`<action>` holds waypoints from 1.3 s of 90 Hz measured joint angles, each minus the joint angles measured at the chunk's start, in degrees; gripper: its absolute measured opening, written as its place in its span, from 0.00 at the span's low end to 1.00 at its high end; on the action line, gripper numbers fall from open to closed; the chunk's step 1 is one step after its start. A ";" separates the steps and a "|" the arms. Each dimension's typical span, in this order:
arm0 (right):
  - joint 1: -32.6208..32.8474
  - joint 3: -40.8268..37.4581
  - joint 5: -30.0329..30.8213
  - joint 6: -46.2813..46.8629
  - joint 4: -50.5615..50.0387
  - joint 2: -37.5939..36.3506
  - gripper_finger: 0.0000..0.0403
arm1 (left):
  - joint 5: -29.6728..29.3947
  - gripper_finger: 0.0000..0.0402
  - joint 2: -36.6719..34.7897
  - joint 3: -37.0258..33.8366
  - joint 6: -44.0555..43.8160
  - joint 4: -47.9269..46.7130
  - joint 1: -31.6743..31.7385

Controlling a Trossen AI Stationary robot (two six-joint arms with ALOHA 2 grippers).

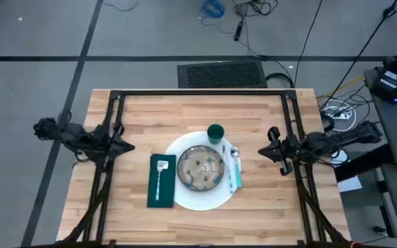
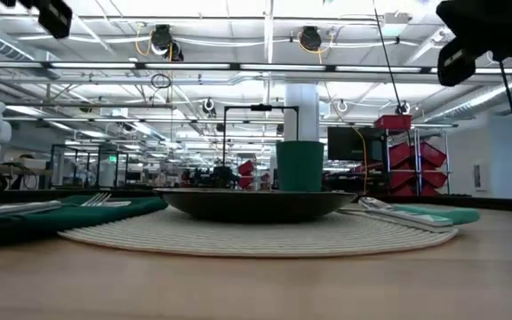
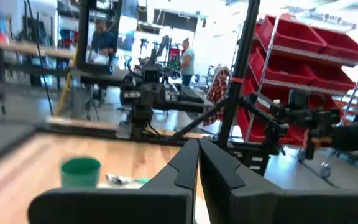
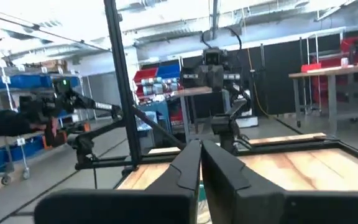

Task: Set table place
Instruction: Return to Home Position

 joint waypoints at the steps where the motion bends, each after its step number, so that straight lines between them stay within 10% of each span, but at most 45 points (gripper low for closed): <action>1: -0.01 -0.03 -0.01 -0.21 -0.07 -0.21 0.00 | 0.08 0.00 -0.15 -0.53 -0.33 0.29 -0.01; 68: -0.06 -0.11 4.86 -14.62 -11.28 -9.91 0.00 | 0.34 0.00 -4.52 -11.63 -3.24 5.78 0.24; 117: -0.30 -0.09 1.68 -7.61 -25.79 -11.53 0.00 | -0.29 0.00 -4.54 -15.77 -7.42 5.04 0.24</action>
